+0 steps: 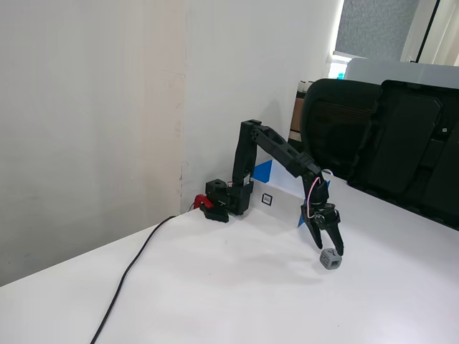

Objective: Grasp the gray block and put it in the box.

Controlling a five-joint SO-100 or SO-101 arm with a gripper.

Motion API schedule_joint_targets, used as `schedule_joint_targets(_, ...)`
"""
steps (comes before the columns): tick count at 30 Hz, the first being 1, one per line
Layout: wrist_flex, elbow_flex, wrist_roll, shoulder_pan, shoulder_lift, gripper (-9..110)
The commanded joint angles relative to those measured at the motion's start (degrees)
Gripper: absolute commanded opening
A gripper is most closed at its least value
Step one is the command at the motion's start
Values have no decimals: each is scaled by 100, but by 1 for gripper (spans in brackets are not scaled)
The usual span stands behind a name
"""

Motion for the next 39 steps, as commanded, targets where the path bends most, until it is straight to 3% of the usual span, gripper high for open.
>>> schedule_joint_targets(1, -158, -343, 62, -105, 9, 30)
schedule_joint_targets(17, -193, -1160, 44, -88, -923, 29)
schedule_joint_targets(29, 114, -1301, -9, -44, -1046, 1)
schedule_joint_targets(39, 606, -1274, -35, -44, -668, 0)
